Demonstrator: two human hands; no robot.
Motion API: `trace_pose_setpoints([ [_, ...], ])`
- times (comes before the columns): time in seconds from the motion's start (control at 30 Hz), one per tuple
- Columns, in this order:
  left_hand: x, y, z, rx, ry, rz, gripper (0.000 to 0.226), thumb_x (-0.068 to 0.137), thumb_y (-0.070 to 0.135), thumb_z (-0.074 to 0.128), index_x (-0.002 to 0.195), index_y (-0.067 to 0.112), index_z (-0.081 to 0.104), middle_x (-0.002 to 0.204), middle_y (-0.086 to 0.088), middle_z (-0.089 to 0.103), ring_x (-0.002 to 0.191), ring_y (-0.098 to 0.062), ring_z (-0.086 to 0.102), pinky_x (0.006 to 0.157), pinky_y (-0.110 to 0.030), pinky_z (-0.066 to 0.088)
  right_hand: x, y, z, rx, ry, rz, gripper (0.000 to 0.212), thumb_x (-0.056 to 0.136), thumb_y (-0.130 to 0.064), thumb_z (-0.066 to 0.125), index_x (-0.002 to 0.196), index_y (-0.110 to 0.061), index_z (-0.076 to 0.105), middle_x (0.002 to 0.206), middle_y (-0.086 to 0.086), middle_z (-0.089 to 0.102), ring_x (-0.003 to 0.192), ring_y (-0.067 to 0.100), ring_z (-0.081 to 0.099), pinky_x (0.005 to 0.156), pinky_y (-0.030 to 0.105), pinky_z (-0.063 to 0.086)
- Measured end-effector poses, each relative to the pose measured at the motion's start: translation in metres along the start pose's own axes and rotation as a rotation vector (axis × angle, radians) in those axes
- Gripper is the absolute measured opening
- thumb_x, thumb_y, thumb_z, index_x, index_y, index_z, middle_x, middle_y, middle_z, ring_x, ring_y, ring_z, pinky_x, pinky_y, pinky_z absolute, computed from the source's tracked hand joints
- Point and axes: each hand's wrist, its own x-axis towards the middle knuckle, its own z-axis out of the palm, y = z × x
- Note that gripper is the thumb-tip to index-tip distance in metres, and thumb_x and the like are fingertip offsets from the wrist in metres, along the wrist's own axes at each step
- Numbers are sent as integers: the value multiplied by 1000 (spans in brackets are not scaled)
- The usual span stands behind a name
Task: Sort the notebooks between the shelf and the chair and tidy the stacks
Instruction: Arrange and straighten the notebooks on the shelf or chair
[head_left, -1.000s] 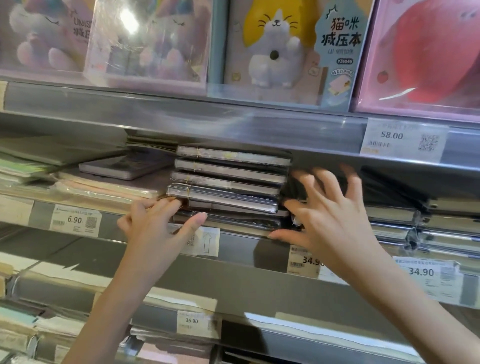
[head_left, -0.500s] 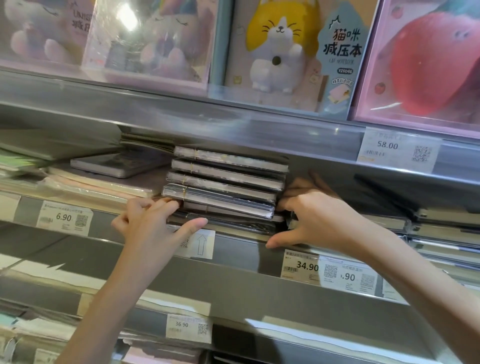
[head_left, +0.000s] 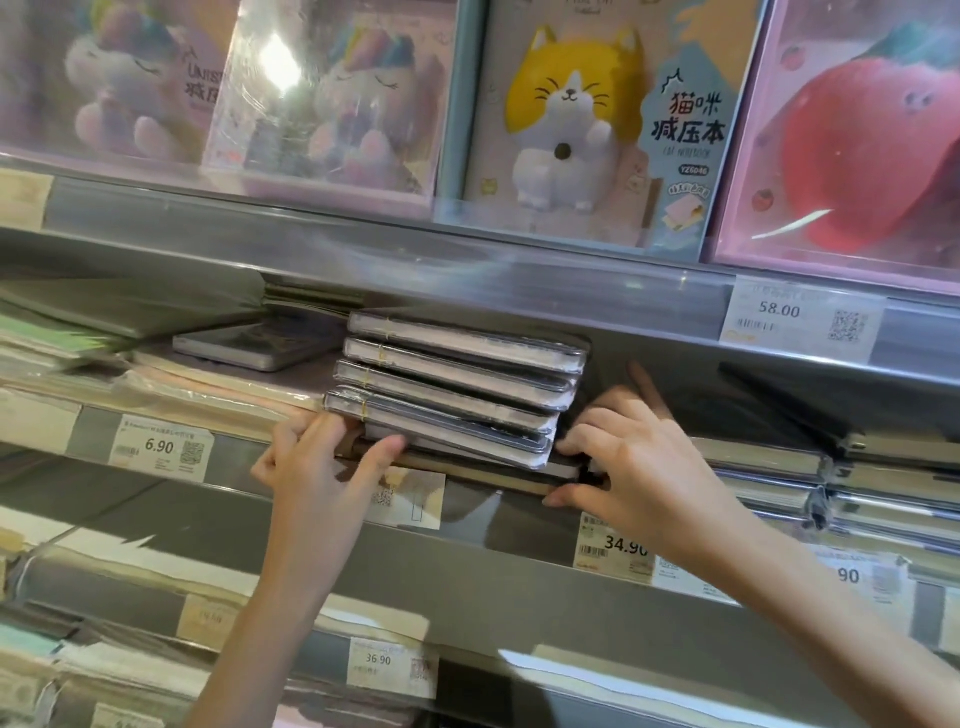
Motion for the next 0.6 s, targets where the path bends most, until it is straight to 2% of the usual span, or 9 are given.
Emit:
trace_pose_setpoints([
  [0.07, -2, 0, 0, -34, 1, 20, 34, 78, 54, 44, 67, 22, 43, 87, 16, 41, 102, -11, 28, 101, -48, 28, -8, -1, 3, 31, 61, 18, 38, 69, -49, 64, 84, -15, 69, 81, -4, 66, 89, 19, 57, 108, 56, 26],
  [0.1, -3, 1, 2, -22, 24, 37, 34, 79, 55, 42, 70, 22, 46, 88, 16, 45, 109, -13, 32, 103, -46, 27, -12, -2, 5, 48, 85, 34, 40, 72, -50, 57, 90, -16, 66, 86, -4, 66, 94, 16, 53, 107, 52, 25],
  [0.2, -7, 2, 13, -44, 117, -16, 50, 77, 56, 42, 96, 12, 55, 117, 1, 51, 126, -15, 31, 105, -35, 26, -24, -8, 10, 88, 219, 75, 42, 78, -42, 59, 110, -17, 51, 106, 3, 64, 104, 18, 49, 98, 41, 36],
  [0.27, -10, 7, 16, -119, 159, -66, 52, 74, 54, 47, 103, 11, 52, 125, 2, 44, 126, -9, 28, 101, -19, 25, -33, -7, 14, 63, 301, 7, 45, 82, -30, 62, 123, -20, 46, 121, 7, 57, 110, 23, 49, 99, 45, 38],
  [0.33, -11, 9, 17, -225, 180, -100, 44, 71, 51, 53, 102, 19, 46, 123, 5, 41, 122, -7, 31, 88, -3, 28, -39, -3, 17, -22, 269, -92, 69, 78, -13, 71, 136, -29, 36, 133, 8, 45, 117, 28, 47, 102, 52, 34],
  [0.4, -10, 11, 15, -393, 215, -132, 39, 70, 41, 63, 96, 33, 36, 125, -4, 44, 122, -13, 40, 80, -3, 39, -41, 3, 18, -115, 217, -136, 90, 71, -9, 78, 141, -34, 28, 137, 7, 42, 120, 29, 44, 104, 56, 30],
  [0.5, -10, 16, 12, -527, 244, -154, 55, 68, 22, 71, 94, 40, 25, 132, -12, 40, 123, -5, 43, 84, -9, 47, -40, 7, 21, -127, 212, -150, 80, 80, -18, 72, 143, -34, 25, 133, 7, 45, 122, 29, 43, 108, 56, 25],
  [0.53, -9, 16, 12, -518, 247, -154, 59, 65, 24, 71, 98, 43, 25, 131, -11, 41, 121, -3, 44, 87, -12, 47, -40, 7, 21, -108, 212, -157, 72, 85, -20, 66, 143, -34, 26, 132, 8, 46, 121, 29, 43, 108, 56, 25],
  [0.6, -9, 17, 13, -494, 236, -172, 64, 61, 33, 69, 110, 47, 30, 129, -4, 45, 120, -3, 43, 86, -10, 39, -40, 8, 22, -81, 208, -170, 58, 91, -25, 56, 142, -31, 29, 131, 10, 49, 122, 31, 43, 108, 55, 25],
])
